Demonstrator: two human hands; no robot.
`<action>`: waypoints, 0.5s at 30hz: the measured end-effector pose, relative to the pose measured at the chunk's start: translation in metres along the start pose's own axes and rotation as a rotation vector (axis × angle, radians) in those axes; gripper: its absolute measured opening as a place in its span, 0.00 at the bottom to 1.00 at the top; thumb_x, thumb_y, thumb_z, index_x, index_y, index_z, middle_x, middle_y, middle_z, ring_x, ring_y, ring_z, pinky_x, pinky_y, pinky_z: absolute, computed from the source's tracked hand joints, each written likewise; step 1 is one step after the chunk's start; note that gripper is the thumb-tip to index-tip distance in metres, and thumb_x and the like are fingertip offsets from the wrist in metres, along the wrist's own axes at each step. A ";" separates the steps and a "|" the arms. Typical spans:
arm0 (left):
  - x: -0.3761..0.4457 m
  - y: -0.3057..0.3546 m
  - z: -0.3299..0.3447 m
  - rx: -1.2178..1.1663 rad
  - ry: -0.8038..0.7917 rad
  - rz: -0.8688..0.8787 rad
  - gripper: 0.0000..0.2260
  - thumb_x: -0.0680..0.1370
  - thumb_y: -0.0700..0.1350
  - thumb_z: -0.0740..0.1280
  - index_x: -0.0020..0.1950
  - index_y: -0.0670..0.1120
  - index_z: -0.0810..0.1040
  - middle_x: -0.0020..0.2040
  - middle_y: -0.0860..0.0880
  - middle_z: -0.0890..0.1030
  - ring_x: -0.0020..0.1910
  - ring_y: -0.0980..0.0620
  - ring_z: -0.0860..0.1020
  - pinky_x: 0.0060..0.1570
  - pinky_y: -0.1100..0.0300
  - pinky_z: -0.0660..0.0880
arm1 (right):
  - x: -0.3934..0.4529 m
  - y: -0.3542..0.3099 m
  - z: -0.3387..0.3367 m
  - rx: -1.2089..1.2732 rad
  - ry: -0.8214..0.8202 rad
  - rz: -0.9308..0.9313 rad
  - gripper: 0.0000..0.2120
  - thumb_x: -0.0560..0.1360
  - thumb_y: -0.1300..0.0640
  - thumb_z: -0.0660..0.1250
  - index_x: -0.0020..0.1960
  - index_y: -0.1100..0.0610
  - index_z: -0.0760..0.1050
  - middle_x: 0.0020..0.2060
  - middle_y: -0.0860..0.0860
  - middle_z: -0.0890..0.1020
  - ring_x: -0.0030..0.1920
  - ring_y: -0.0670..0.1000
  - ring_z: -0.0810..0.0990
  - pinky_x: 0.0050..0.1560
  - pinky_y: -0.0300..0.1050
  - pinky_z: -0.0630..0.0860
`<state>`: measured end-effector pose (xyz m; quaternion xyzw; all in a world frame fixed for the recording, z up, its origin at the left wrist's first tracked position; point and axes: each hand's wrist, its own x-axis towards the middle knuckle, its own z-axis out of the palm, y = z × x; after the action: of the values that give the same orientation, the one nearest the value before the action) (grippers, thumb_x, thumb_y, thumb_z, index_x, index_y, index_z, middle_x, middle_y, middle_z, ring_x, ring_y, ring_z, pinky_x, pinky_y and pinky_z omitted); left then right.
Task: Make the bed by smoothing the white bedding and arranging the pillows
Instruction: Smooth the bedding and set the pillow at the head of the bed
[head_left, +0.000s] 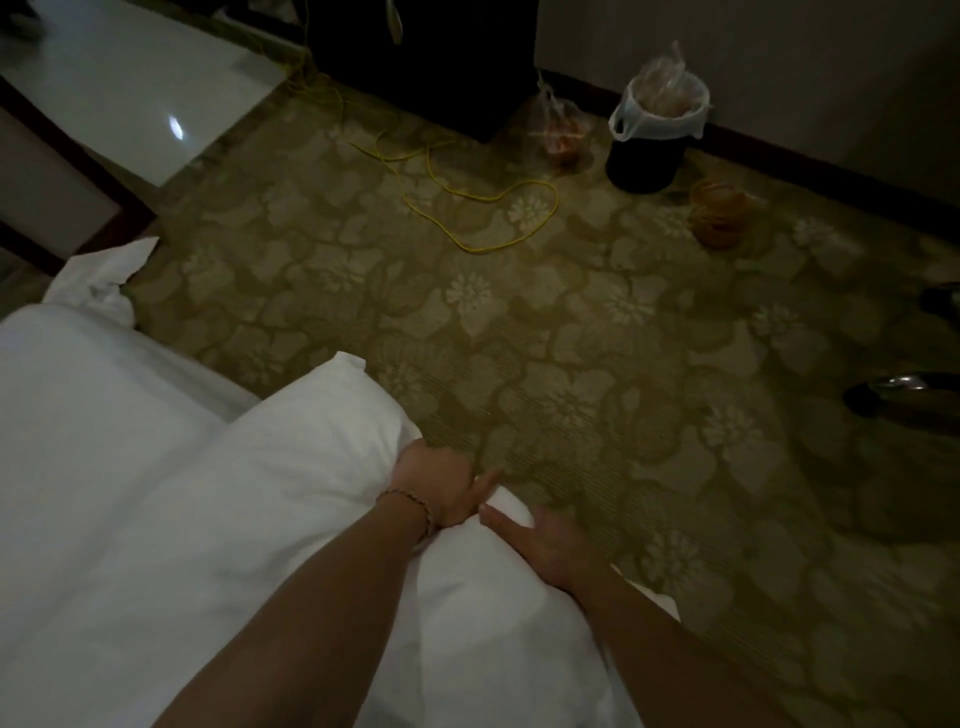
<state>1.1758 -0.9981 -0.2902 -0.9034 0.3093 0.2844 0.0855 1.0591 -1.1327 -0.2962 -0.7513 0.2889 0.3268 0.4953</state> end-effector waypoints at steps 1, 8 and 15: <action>-0.009 0.001 -0.008 -0.003 0.024 -0.008 0.30 0.81 0.66 0.44 0.33 0.48 0.71 0.36 0.48 0.79 0.41 0.47 0.79 0.54 0.50 0.72 | -0.008 -0.006 0.000 -0.043 0.051 -0.027 0.51 0.61 0.14 0.50 0.66 0.50 0.76 0.60 0.50 0.81 0.57 0.50 0.78 0.63 0.49 0.72; -0.108 0.002 -0.061 -0.082 0.191 -0.078 0.30 0.82 0.64 0.45 0.34 0.48 0.72 0.43 0.44 0.82 0.43 0.45 0.81 0.45 0.53 0.70 | -0.090 -0.035 0.009 -0.214 0.287 -0.156 0.50 0.65 0.16 0.34 0.37 0.53 0.80 0.36 0.51 0.83 0.41 0.53 0.82 0.55 0.54 0.77; -0.291 -0.007 -0.090 -0.069 0.425 -0.127 0.33 0.82 0.65 0.45 0.42 0.48 0.83 0.44 0.47 0.83 0.43 0.47 0.80 0.49 0.53 0.71 | -0.271 -0.078 0.058 -0.419 0.463 -0.292 0.43 0.76 0.27 0.38 0.56 0.55 0.81 0.52 0.55 0.83 0.56 0.56 0.80 0.58 0.49 0.71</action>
<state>1.0334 -0.8744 -0.0510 -0.9631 0.2529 0.0920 0.0053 0.9384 -1.0221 -0.0598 -0.9244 0.2095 0.1256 0.2930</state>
